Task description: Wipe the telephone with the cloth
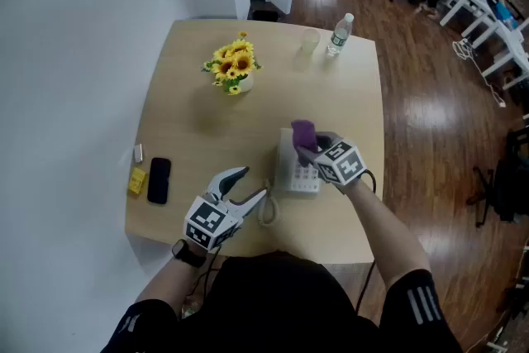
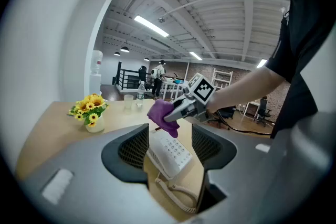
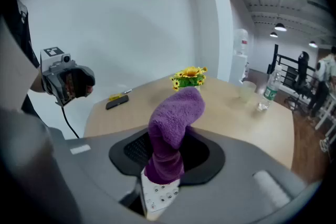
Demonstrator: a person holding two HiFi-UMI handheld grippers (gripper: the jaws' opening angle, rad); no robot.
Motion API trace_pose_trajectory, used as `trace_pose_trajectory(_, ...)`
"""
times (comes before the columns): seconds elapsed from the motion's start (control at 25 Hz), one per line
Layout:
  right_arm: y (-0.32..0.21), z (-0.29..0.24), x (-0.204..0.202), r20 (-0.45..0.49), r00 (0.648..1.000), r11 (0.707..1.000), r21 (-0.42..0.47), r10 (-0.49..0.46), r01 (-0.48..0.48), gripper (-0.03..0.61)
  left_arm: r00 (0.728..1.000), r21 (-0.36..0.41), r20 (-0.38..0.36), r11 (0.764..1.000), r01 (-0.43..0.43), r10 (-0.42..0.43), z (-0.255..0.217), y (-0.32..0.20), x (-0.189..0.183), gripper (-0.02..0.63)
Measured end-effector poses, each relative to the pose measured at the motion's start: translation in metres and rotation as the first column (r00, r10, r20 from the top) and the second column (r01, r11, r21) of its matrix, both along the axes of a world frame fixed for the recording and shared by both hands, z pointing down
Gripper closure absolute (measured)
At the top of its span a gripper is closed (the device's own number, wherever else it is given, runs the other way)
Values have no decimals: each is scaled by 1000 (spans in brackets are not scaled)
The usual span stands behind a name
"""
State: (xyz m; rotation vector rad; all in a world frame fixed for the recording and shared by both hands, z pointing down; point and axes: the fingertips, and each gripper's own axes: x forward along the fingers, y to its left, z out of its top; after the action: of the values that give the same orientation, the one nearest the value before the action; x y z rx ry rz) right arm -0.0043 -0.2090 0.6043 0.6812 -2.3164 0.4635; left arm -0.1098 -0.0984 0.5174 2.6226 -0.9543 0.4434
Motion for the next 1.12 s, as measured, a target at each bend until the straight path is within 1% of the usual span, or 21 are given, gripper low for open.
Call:
trace_pose_trajectory(0.12,-23,17,-14,-72,996,999,-5,-50,50,440,1000,-6,0,1000,6,-6,4,-4,-7,363)
trace_pose_trajectory(0.28,-46,43,-22,-186,978,996,-14,-94,93,440,1000,-22,-1,1000,17,-17,9,-4,-17,362)
trace_pose_trajectory(0.44,-48,69,-24,-255,959,992,-46,-122,114,440,1000,-30,2,999,31,-31,13,-5,-26,363)
trace_pose_trajectory(0.56,-31,81,-25,-281,943,984,-45,-179,174,440,999,-29,-4,999,41,-41,14,-7,-29,362)
trace_pose_trajectory(0.68,-26,82,-26,-283,942,983,-30,-181,180,440,999,-35,-8,998,44,-44,16,-7,-31,364)
trace_pose_trajectory(0.84,-20,83,-30,-339,912,970,-6,-230,242,440,999,-31,-10,999,38,-38,16,-8,-27,363)
trace_pose_trajectory(1.04,2,84,-36,-345,904,960,34,-251,279,440,1000,-23,-13,999,28,-28,13,-10,-21,363)
trace_pose_trajectory(1.12,16,85,-39,-360,891,947,57,-275,316,440,1000,-23,-14,999,25,-26,12,-10,-19,364)
